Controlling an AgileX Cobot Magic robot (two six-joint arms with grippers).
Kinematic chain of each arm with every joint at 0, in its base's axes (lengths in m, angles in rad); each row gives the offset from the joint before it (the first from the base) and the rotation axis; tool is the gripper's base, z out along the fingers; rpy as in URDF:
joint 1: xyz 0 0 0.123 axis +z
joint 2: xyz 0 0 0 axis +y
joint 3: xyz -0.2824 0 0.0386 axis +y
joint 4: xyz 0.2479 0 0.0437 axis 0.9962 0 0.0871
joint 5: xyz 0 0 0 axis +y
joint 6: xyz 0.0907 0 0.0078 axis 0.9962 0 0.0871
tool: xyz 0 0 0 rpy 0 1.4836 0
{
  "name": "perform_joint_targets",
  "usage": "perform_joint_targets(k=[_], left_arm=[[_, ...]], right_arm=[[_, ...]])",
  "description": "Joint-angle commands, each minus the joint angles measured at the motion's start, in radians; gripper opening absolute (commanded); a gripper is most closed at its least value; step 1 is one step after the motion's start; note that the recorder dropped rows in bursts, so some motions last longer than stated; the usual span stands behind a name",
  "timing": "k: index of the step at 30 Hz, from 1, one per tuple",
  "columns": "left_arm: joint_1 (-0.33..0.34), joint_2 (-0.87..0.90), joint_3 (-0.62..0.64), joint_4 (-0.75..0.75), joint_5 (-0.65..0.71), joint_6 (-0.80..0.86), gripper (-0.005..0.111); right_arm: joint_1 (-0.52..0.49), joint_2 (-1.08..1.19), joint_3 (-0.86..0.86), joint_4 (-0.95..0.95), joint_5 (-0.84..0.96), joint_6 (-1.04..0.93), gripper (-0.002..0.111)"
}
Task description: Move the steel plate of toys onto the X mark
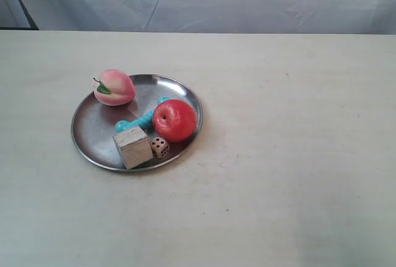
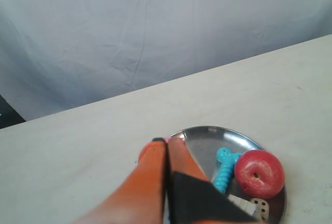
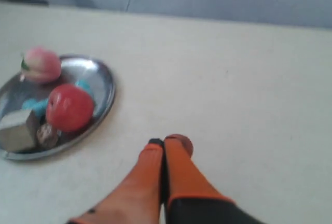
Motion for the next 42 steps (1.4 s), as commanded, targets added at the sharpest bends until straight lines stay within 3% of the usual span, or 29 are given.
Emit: perform_joint_targets(k=[1,10,23,26,31,36,42], left_arm=[[-0.005,-0.005,0.003,0.005,-0.011,0.002,0.000],[-0.005,-0.005,0.003,0.003,-0.010,0.002,0.000],[-0.005,-0.005,0.003,0.003,-0.017,0.002,0.000],[-0.005,-0.032,0.035,0.070,-0.025,-0.007,0.000],[-0.003,-0.167,0.198,0.137,-0.050,-0.141,0.000],[0.003,-0.343,0.423,0.255,-0.187,-0.324,0.000],[0.053,-0.508,0.597,0.259,-0.221,-0.427,0.000]], right_arm=[[-0.098,-0.178,0.182,-0.006,-0.208,0.000,0.000],[-0.137,-0.449,0.537,-0.004,-0.283,0.000,0.000],[-0.137,-0.465,0.537,0.012,-0.281,0.000,0.000],[-0.137,-0.465,0.537,0.012,-0.281,0.000,0.000],[-0.137,-0.465,0.537,0.021,-0.281,0.000,0.000],[-0.137,-0.465,0.537,0.021,-0.281,0.000,0.000],[-0.137,-0.465,0.537,0.021,-0.281,0.000,0.000]])
